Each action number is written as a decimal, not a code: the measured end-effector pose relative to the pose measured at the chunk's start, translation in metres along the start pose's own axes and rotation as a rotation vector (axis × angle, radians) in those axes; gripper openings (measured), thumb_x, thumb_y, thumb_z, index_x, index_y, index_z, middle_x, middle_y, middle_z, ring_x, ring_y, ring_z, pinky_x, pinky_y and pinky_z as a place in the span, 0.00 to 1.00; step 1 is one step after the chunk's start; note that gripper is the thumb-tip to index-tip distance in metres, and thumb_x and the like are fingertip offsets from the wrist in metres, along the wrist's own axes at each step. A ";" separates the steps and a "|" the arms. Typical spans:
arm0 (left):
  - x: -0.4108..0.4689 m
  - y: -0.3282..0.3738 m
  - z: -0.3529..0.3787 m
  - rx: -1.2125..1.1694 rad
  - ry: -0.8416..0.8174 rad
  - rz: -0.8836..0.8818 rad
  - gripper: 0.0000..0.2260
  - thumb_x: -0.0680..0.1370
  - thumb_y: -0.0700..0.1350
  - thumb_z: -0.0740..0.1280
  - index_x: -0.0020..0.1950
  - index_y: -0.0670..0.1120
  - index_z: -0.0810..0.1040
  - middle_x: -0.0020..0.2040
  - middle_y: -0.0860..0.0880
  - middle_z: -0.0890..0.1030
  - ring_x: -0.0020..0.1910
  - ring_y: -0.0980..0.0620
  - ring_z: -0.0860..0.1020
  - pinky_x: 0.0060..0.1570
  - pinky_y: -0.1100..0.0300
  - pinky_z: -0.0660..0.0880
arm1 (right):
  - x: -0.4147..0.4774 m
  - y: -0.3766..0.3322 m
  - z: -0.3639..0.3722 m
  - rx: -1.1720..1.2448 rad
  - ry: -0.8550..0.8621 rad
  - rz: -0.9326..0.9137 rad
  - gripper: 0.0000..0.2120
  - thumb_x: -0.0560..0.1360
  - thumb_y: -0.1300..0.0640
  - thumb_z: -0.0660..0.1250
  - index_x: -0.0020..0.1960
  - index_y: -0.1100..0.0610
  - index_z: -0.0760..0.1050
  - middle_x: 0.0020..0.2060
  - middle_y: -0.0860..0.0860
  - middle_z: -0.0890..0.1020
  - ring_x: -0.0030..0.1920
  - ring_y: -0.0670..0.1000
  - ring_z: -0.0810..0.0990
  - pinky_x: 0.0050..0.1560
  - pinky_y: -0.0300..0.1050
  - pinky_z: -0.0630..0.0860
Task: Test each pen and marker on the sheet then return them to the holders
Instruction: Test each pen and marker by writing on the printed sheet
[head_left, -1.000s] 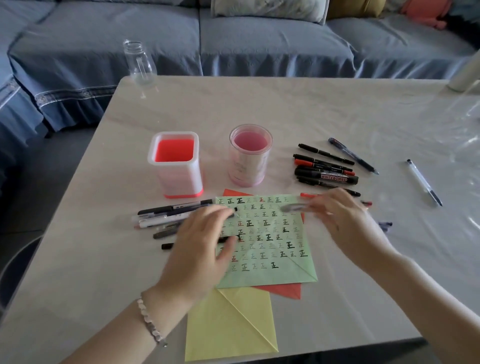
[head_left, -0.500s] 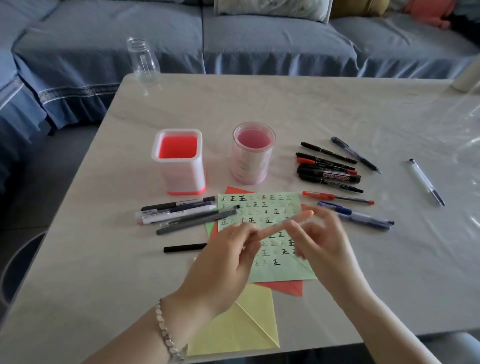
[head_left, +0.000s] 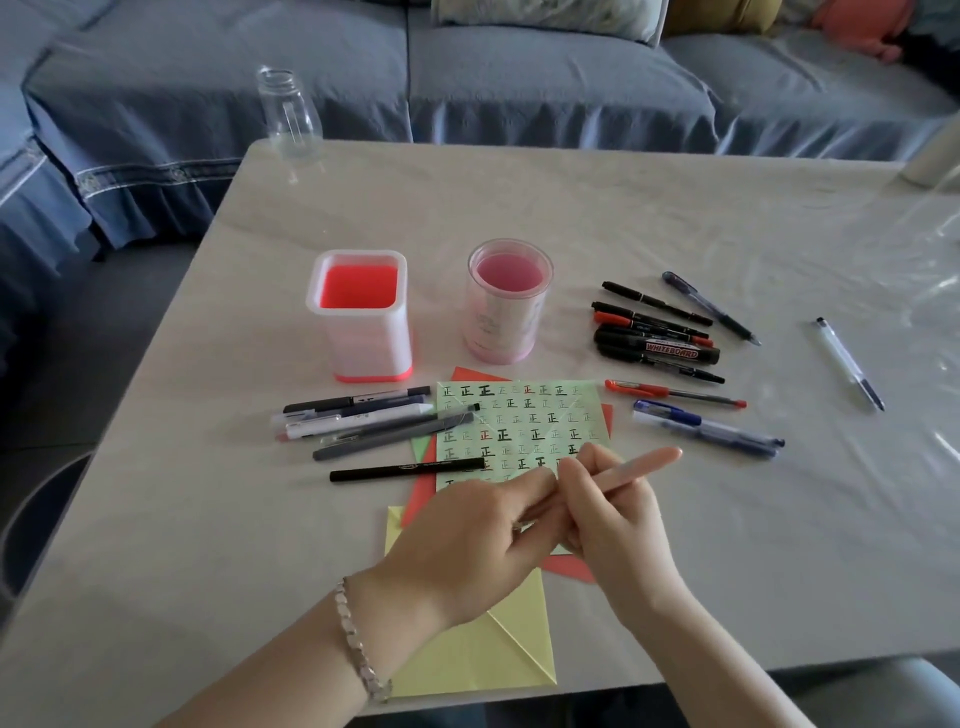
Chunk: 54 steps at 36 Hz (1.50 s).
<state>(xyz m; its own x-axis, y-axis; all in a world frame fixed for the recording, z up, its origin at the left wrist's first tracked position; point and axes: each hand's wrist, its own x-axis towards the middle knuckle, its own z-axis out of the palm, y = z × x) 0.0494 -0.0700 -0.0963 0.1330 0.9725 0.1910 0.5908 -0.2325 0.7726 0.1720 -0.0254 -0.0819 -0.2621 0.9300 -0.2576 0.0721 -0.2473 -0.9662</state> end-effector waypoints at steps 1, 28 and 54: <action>0.000 -0.001 -0.001 -0.036 -0.027 -0.029 0.13 0.78 0.57 0.57 0.41 0.50 0.70 0.27 0.55 0.71 0.26 0.55 0.68 0.27 0.64 0.61 | 0.000 -0.001 -0.002 -0.007 -0.017 -0.029 0.16 0.76 0.69 0.57 0.32 0.59 0.60 0.19 0.47 0.63 0.20 0.44 0.61 0.21 0.33 0.60; -0.033 -0.035 0.042 0.589 -0.115 0.134 0.12 0.78 0.48 0.56 0.58 0.50 0.74 0.68 0.44 0.71 0.68 0.48 0.66 0.70 0.54 0.58 | -0.002 0.017 -0.054 0.093 0.179 -0.014 0.10 0.77 0.61 0.59 0.39 0.62 0.74 0.26 0.54 0.81 0.26 0.49 0.77 0.29 0.38 0.76; -0.029 -0.051 0.046 0.598 -0.198 0.104 0.17 0.79 0.56 0.53 0.66 0.58 0.70 0.73 0.43 0.63 0.73 0.46 0.55 0.71 0.52 0.46 | 0.017 0.044 -0.040 -0.125 0.206 -0.185 0.06 0.72 0.61 0.67 0.37 0.61 0.73 0.25 0.51 0.80 0.24 0.46 0.75 0.26 0.36 0.73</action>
<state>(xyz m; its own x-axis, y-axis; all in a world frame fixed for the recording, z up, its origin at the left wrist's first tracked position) 0.0519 -0.0861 -0.1693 0.3242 0.9420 0.0868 0.9014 -0.3355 0.2738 0.2090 -0.0098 -0.1289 -0.0821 0.9949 -0.0590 0.1621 -0.0451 -0.9858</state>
